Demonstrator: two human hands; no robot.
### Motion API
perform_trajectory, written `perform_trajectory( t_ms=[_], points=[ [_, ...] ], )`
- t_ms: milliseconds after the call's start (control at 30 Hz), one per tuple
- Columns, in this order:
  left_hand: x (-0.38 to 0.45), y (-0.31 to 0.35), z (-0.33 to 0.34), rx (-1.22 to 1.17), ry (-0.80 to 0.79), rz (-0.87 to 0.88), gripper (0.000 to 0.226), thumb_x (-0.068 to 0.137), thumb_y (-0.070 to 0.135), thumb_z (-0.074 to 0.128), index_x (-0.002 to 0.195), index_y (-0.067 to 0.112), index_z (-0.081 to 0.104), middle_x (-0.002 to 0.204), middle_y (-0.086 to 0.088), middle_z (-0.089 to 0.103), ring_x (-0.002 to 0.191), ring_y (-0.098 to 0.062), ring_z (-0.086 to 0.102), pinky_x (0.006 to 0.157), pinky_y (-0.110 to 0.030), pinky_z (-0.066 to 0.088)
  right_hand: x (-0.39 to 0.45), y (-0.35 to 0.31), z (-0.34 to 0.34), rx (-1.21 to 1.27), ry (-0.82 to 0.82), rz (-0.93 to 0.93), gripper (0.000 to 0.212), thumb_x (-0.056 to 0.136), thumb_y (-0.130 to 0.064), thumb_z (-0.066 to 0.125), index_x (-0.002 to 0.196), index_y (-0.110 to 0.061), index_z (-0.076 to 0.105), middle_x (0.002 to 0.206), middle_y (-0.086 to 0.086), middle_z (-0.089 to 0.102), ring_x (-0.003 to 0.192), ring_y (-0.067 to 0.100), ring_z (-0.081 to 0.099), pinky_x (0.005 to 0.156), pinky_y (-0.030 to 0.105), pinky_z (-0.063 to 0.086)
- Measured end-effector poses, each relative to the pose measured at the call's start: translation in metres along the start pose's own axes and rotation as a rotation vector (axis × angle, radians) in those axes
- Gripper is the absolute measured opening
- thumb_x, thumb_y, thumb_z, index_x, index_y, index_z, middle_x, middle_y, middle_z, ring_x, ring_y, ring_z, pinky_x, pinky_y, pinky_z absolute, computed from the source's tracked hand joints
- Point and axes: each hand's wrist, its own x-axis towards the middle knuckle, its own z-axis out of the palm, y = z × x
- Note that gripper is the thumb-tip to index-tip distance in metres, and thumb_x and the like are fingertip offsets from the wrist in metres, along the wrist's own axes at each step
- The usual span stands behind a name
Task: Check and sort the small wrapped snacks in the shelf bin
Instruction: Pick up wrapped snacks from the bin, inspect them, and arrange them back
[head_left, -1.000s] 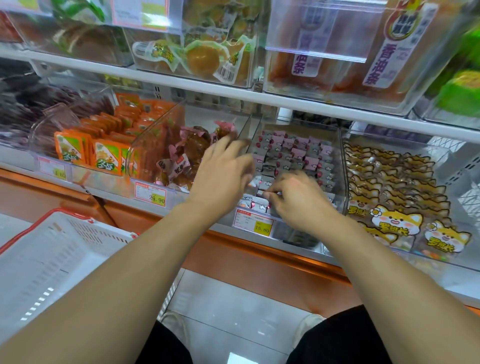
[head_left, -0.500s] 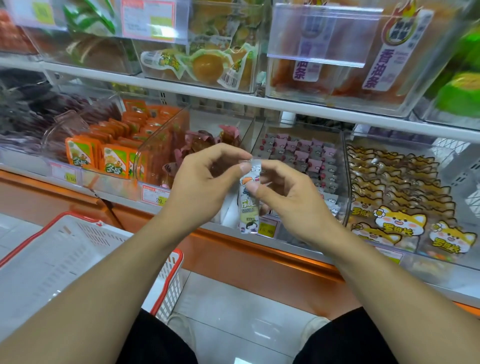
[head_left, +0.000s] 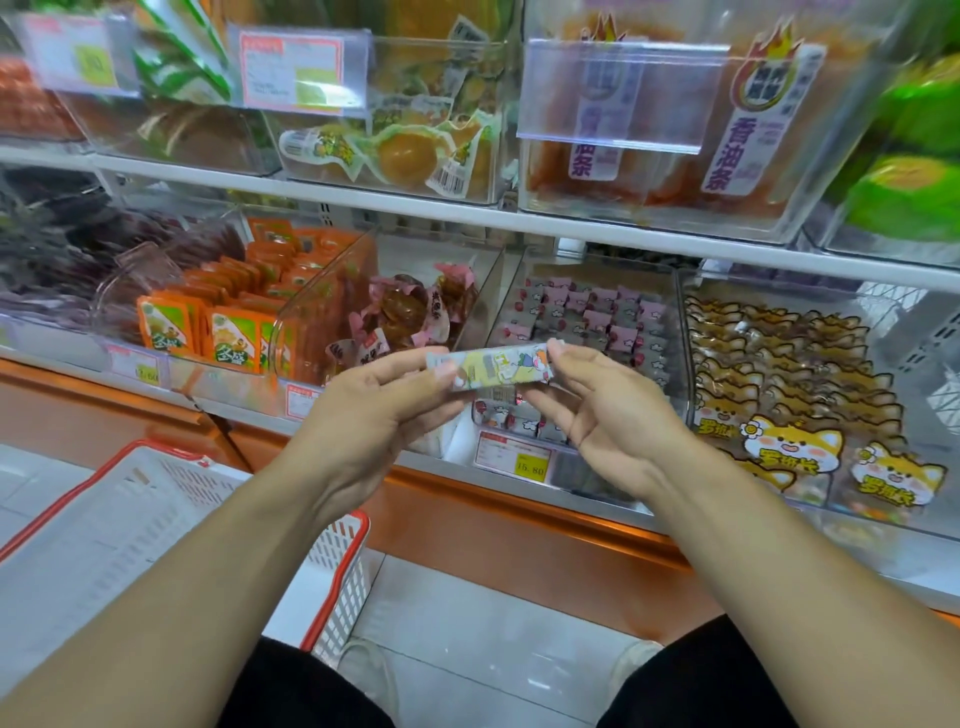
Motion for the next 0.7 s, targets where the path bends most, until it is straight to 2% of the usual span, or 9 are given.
perform_trajectory(
  t_ms=[100,200,233,367,500,567,700],
  points=[
    [0.001,0.001,0.002,-0.123,0.103,0.037,0.039,0.072,0.021,0.077,0.108,0.005,0.072,0.104,-0.012,0.078,0.092,-0.018,0.076,0.075,-0.021,0.059,0.002,0.003,-0.002,0.042,0.015,0.008,0.021,0.086,-0.009,0.073,0.105,0.000,0.070,0.108,0.017,0.076,0.098,0.025,0.075,0.075,0.028,0.062],
    [0.002,-0.004,0.004,-0.168,0.202,0.014,0.019,0.064,0.021,0.081,0.080,0.013,0.081,0.094,-0.009,0.079,0.079,-0.011,0.074,0.069,-0.018,0.058,0.001,0.002,-0.003,0.080,0.014,0.043,0.026,0.086,-0.008,0.073,0.110,0.002,0.070,0.106,0.018,0.076,0.096,0.026,0.075,0.072,0.026,0.062],
    [0.003,-0.004,0.004,-0.191,0.205,-0.008,0.015,0.063,0.021,0.081,0.077,0.014,0.082,0.092,-0.008,0.078,0.076,-0.011,0.073,0.068,-0.017,0.058,0.001,0.001,-0.004,0.083,0.014,0.056,0.026,0.087,-0.007,0.071,0.111,0.002,0.070,0.106,0.019,0.075,0.096,0.027,0.075,0.072,0.026,0.062],
    [0.006,-0.003,0.001,-0.268,0.188,-0.040,0.024,0.081,0.018,0.075,0.102,0.006,0.078,0.100,-0.009,0.077,0.077,-0.010,0.068,0.069,-0.017,0.057,-0.001,-0.002,-0.006,0.112,0.009,0.069,0.023,0.090,-0.001,0.065,0.113,0.005,0.068,0.108,0.023,0.074,0.099,0.033,0.074,0.076,0.029,0.062],
    [0.010,-0.007,0.004,-0.244,0.249,-0.022,0.011,0.089,0.016,0.071,0.095,0.009,0.078,0.087,-0.003,0.077,0.067,-0.005,0.065,0.066,-0.016,0.057,-0.001,0.000,-0.004,0.102,0.053,0.015,0.020,0.091,-0.004,0.067,0.109,0.005,0.069,0.106,0.022,0.075,0.098,0.032,0.074,0.075,0.030,0.063],
    [0.011,-0.010,0.005,-0.210,0.253,-0.025,0.012,0.089,0.017,0.072,0.098,0.011,0.077,0.081,-0.001,0.075,0.064,-0.004,0.065,0.064,-0.017,0.058,-0.001,0.000,-0.005,0.080,0.070,-0.015,0.019,0.091,-0.006,0.068,0.108,0.003,0.070,0.104,0.021,0.075,0.097,0.029,0.075,0.071,0.027,0.062],
    [0.014,-0.018,0.008,-0.137,0.282,-0.078,0.011,0.093,0.011,0.069,0.101,0.005,0.073,0.093,-0.011,0.074,0.066,-0.008,0.069,0.061,-0.017,0.056,-0.005,-0.001,-0.007,-0.087,0.064,-0.179,0.018,0.090,-0.014,0.071,0.104,-0.005,0.074,0.102,0.013,0.077,0.095,0.022,0.076,0.075,0.024,0.061]
  ],
)
